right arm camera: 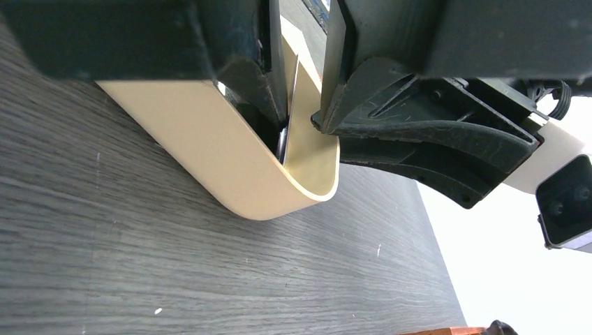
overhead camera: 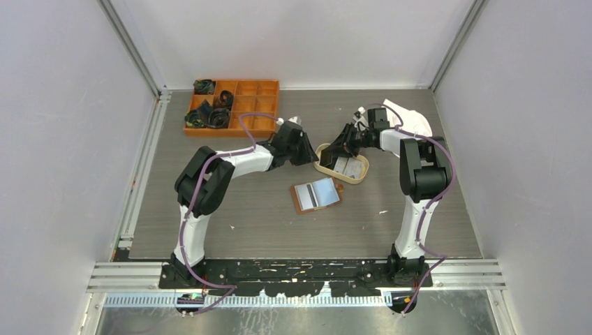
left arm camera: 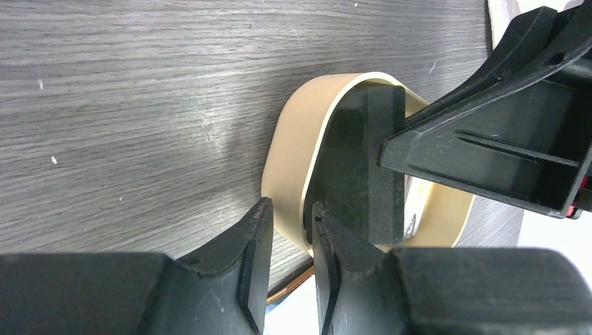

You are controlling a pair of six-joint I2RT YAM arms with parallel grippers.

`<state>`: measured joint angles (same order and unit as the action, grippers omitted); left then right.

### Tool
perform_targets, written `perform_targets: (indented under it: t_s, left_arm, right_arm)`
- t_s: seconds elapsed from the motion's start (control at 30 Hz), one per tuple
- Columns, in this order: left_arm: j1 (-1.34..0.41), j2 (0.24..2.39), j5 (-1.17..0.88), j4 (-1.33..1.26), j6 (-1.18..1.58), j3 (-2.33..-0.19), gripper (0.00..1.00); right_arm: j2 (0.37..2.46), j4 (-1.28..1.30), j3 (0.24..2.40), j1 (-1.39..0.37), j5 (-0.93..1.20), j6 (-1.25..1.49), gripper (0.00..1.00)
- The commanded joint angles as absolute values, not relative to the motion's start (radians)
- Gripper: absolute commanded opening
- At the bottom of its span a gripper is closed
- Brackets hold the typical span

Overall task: Put the credit cards into the card holder
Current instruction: Pick up the credit card from the storage box.

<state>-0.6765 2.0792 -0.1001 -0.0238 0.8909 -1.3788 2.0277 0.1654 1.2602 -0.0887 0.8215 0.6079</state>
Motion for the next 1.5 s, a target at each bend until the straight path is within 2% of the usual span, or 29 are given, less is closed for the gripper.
perform_targets:
  t_s: [0.0, 0.3, 0.77, 1.0, 1.13, 1.3, 1.47]
  left_arm:
    - [-0.67, 2.008, -0.114, -0.042, 0.897, -1.374, 0.28]
    - [-0.663, 1.978, -0.119, -0.032, 0.88, -1.37, 0.28]
    - [-0.661, 1.839, -0.143, -0.003, 0.739, -1.311, 0.26]
    - [-0.661, 1.654, -0.191, -0.075, 0.639, -1.152, 0.27]
    - [-0.66, 1.534, -0.197, -0.107, 0.588, -1.035, 0.28]
    - [-0.616, 1.39, -0.298, -0.135, 0.553, -0.911, 0.33]
    - [-0.535, 1.319, -0.425, -0.238, 0.643, -0.788, 0.52]
  right_arm:
    - [2.033, 0.133, 1.265, -0.09, 0.85, 0.627, 0.3]
    - [2.025, 0.117, 1.255, -0.074, 0.867, 0.644, 0.27]
    - [2.044, 0.19, 1.278, -0.07, 0.818, 0.598, 0.13]
    - [2.067, 0.216, 1.3, -0.096, 0.815, 0.584, 0.19]
    - [2.066, 0.24, 1.311, -0.101, 0.794, 0.561, 0.16]
    - [2.005, 0.28, 1.315, -0.066, 0.792, 0.52, 0.06]
    - [1.946, 0.322, 1.314, -0.029, 0.819, 0.465, 0.03]
